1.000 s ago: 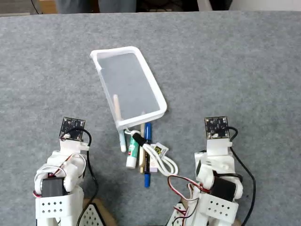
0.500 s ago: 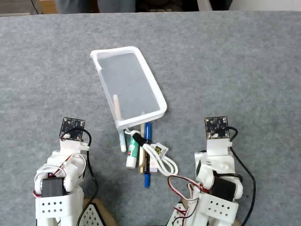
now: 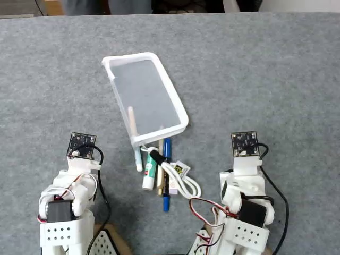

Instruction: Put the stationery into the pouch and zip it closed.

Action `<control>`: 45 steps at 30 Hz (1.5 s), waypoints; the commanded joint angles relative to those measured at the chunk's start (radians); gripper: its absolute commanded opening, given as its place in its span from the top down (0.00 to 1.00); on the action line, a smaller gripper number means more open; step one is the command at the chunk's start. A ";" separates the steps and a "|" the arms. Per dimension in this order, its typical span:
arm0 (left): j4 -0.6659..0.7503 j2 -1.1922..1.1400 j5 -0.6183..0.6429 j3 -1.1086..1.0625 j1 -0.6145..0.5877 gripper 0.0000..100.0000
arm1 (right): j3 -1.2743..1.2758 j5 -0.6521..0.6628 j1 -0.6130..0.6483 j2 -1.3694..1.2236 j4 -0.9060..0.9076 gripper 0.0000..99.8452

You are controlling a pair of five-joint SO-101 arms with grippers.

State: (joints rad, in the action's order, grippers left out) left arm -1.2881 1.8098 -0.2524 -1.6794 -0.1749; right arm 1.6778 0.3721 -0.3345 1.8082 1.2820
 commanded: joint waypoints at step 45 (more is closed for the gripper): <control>-0.132 -0.278 -0.084 0.760 -0.245 0.97 | -1.161 0.166 0.180 -0.802 0.353 0.98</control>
State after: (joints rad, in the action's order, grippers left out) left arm -1.4492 1.6732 -0.3598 -1.0242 -0.3590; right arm 0.7741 0.6406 -0.2240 1.2605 1.5290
